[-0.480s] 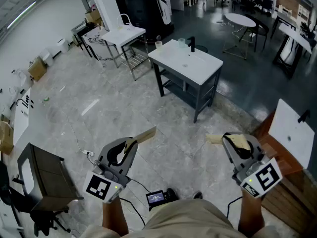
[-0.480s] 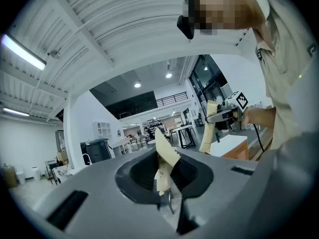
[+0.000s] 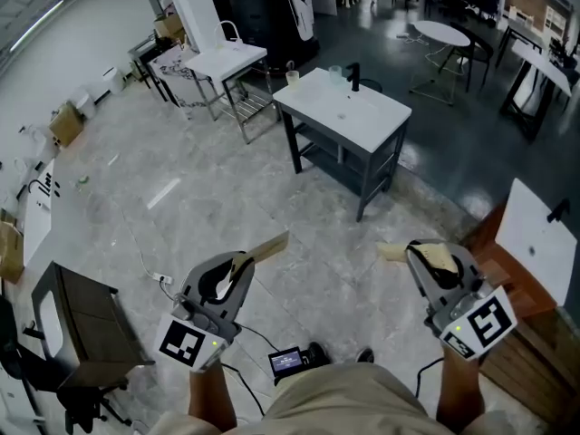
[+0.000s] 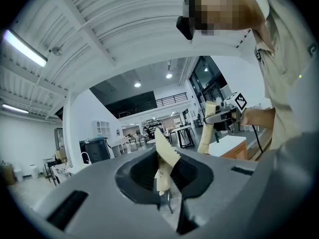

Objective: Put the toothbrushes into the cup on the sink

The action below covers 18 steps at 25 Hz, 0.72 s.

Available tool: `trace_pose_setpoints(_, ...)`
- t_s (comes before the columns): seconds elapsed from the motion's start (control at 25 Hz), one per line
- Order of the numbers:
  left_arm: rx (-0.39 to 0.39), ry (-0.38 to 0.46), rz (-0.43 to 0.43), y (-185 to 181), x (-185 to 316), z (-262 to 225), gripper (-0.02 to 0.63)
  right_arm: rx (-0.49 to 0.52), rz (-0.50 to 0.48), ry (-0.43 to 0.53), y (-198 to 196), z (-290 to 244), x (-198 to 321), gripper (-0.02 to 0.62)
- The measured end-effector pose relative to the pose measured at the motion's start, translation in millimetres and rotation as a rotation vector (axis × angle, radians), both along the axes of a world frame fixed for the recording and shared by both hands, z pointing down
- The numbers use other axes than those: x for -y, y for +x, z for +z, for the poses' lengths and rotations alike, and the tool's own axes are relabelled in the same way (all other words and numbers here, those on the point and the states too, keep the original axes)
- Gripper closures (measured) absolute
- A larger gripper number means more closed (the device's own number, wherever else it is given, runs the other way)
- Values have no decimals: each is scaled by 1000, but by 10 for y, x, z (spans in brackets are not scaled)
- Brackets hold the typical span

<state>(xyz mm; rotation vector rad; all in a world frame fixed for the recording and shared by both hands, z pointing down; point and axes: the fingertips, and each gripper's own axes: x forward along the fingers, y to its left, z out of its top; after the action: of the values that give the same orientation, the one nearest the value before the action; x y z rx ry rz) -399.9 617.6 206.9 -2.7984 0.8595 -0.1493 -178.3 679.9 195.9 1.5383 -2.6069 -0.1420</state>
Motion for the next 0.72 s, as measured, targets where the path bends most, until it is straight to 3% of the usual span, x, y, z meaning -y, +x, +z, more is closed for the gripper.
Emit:
trace_pose_setpoints(0.4,-19,-11,26,-197,234,148,551,56,43,8,-134,-7,208,574)
trace_pose_setpoints(0.72,-11,-19,33,118,429,208,551,72,72,9,272,48,398,574)
